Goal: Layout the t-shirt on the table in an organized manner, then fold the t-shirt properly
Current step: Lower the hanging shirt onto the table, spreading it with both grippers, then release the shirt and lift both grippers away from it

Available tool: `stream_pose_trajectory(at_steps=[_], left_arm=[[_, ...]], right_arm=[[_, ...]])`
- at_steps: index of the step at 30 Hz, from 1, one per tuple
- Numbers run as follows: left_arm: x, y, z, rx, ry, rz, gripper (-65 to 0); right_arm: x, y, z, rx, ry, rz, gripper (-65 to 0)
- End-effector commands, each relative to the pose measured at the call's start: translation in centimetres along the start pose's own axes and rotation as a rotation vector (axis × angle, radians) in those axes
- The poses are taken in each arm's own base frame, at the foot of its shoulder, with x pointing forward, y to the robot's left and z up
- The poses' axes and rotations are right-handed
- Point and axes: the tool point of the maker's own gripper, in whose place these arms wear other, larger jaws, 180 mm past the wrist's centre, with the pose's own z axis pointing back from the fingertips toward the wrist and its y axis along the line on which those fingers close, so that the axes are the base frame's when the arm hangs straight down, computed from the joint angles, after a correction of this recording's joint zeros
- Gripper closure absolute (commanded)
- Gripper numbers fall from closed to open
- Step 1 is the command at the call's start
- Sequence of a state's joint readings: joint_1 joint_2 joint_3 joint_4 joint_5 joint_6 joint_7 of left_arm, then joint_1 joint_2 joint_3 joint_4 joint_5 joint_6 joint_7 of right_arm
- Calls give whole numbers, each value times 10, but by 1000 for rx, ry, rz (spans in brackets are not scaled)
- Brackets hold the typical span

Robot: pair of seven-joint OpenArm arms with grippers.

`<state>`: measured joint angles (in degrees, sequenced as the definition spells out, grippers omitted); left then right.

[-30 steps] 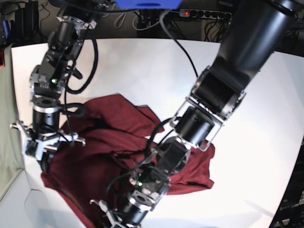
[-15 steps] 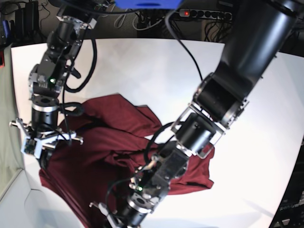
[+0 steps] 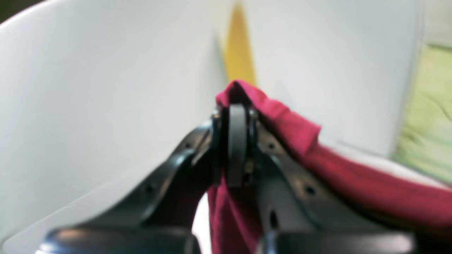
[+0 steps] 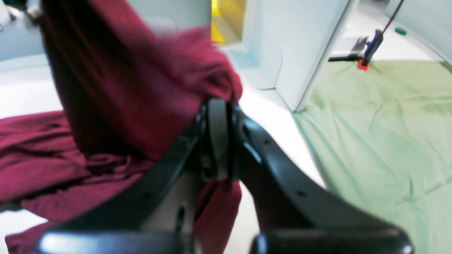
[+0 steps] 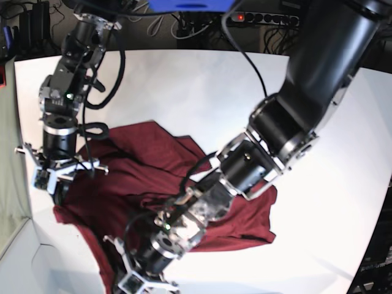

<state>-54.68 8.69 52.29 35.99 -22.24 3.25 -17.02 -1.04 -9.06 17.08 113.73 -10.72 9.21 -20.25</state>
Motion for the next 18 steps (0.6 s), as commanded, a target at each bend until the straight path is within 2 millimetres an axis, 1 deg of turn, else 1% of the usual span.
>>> stream_pose_trajectory(at_steps=[1,7,8,13,15,18], left_arm=[[24,6,-9,6,-61,-14,-6],[-7,8,-1,26,10,24,-6],[-9,8,0,29,16,25,-6],[-10,9,0,29,18,24,-15],[-9,8,0,29,16,25,-54],[-9,8,0,29,15,24,-148]], right_arm=[[16,0,0,2,-59,-3,0],[5,0,5,4,-30,4,0],[5,0,5,4,-30,4,0],[5,0,5,4,-30,4,0],[5,0,5,4,-30,4,0],[7,0,4,4,-34,2,0]])
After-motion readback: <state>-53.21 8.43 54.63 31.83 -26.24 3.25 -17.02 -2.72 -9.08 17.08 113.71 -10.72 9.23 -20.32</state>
